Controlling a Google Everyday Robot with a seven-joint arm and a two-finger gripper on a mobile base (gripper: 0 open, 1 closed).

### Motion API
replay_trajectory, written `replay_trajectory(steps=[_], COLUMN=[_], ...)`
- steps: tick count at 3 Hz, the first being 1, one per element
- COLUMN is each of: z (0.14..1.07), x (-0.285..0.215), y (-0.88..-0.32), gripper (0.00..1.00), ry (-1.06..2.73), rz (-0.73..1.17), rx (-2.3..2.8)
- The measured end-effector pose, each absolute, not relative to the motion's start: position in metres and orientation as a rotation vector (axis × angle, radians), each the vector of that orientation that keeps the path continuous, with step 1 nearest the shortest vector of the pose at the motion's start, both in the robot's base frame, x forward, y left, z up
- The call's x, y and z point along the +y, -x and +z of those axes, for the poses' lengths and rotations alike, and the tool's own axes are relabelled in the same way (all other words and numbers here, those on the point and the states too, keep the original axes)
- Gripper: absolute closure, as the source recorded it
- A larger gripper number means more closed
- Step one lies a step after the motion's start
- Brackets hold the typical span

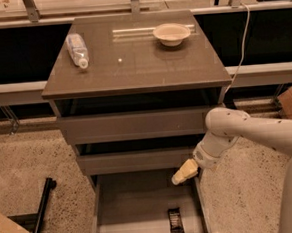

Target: Pick rxbar chocolate from bottom drawer and place on counter

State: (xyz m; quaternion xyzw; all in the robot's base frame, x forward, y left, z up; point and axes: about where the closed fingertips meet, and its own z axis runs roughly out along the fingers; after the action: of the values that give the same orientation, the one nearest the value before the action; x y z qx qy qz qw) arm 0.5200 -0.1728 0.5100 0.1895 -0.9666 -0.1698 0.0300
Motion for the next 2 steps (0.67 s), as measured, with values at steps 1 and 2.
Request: replay_trajectory(steps=[1,2], z=[0.484,0.459], x=[-0.160,-0.145], y=[-0.522,-0.523], gripper=[0.00,0.00], ry=[-0.558,-0.510], rz=[-0.616,-0.688], rx=[-2.938,-2.898])
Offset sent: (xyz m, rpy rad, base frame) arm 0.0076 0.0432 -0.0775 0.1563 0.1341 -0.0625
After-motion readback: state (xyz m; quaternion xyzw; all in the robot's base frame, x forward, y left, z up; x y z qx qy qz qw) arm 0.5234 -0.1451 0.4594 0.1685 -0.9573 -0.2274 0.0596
